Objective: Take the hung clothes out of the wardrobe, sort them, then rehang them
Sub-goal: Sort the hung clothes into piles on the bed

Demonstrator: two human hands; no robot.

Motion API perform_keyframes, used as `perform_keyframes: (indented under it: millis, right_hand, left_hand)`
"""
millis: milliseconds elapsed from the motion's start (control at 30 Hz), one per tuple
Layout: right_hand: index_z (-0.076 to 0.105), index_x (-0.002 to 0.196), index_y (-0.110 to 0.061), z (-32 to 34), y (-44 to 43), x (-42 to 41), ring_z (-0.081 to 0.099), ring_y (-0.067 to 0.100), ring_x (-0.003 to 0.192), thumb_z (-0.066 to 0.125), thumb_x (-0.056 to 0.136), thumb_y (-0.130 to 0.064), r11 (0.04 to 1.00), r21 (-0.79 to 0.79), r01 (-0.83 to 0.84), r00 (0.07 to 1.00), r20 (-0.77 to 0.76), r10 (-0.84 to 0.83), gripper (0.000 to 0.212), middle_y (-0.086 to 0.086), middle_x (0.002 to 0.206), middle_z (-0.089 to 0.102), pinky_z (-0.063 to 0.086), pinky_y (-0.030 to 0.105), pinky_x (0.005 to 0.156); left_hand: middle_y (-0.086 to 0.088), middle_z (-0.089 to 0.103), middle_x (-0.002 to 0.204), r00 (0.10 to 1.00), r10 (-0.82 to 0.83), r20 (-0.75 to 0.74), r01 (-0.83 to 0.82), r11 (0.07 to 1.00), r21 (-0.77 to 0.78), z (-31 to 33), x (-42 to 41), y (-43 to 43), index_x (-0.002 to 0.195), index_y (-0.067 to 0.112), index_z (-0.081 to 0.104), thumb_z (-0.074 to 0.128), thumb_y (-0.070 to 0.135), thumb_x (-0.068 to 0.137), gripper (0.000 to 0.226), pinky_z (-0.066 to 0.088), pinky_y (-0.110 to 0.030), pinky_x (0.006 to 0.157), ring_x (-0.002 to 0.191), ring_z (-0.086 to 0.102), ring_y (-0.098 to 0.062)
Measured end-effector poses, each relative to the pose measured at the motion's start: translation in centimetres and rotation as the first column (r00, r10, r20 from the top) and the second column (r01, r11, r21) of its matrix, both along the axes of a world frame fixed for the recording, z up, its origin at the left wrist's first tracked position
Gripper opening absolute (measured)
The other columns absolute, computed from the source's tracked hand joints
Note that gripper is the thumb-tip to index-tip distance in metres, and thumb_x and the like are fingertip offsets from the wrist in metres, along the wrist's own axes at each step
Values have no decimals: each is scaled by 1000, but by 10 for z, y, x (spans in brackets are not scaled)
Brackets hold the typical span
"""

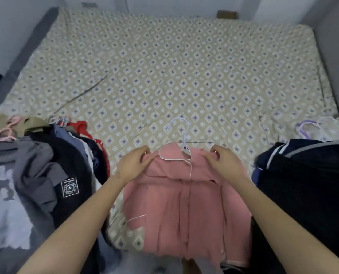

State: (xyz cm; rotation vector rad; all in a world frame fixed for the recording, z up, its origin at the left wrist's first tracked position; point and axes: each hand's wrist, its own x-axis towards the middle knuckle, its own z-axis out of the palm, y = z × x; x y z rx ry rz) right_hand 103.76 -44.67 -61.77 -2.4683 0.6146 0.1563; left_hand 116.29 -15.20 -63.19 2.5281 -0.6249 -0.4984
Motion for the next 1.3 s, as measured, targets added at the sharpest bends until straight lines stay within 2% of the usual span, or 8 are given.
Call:
perform_keyframes:
  millis: [167,300,433,567,733,900,1167,1300]
  right_hand:
    - [52,73,-11,68,41,-55,51,22,68,56,92,-52,994,-105,-27,998,55,33,45,-1,69,54,38,37,60]
    - [54,76,-11,118,84,-109,52,23,72,51,94,-53,984,-166,-59,997,35,66,46,0,74,58,38,37,62]
    - [50,73,-13,145,119,-157,55,24,74,48,92,-60,976,-206,-65,998,-7,65,51,-2,74,57,30,34,60]
    - [48,71,-16,163,139,-194,56,24,75,47,91,-64,980,-194,-50,999,-16,48,52,-2,73,59,29,33,58]
    - [42,63,-19,187,159,-229,54,23,70,45,91,-66,976,-197,-94,995,-39,89,55,-2,67,55,31,33,57]
    - [46,63,-16,218,175,-263,54,24,68,47,91,-64,960,-234,-151,987,22,160,56,1,66,57,33,33,56]
    - [52,69,-16,234,210,-315,55,22,70,48,88,-70,957,-250,-147,983,69,169,57,-3,68,59,32,32,55]
    - [57,73,-17,241,244,-322,60,23,75,48,87,-70,945,-239,-222,966,79,247,55,-1,71,62,40,35,61]
  left_hand:
    - [7,52,66,1000,11,25,-9,996,-89,56,-52,34,78,21,53,62,46,93,30,40,-33,63,66,47,-11]
    - [2,53,64,999,25,47,-17,987,-158,87,-101,71,68,14,50,49,63,86,51,38,-36,59,64,49,-18]
    - [4,45,60,999,41,-3,-40,972,-233,105,-151,104,67,13,46,49,65,81,54,34,-36,59,62,45,-19]
    - [4,48,60,999,50,9,-47,972,-229,128,-193,127,68,15,48,47,70,82,56,38,-34,60,62,47,-17]
    - [5,56,64,994,59,94,-41,983,-181,156,-233,154,72,21,54,58,57,90,40,42,-34,61,64,52,-14]
    - [8,54,60,976,129,173,-88,970,-225,184,-282,181,68,28,50,59,60,89,40,41,-30,58,62,52,-9]
    - [9,58,67,957,188,221,-145,970,-194,210,-355,221,72,26,57,57,60,90,39,39,-30,57,66,54,-7]
    - [10,58,66,935,246,257,-202,962,-185,218,-380,258,70,24,57,56,61,90,42,38,-29,56,66,54,-8]
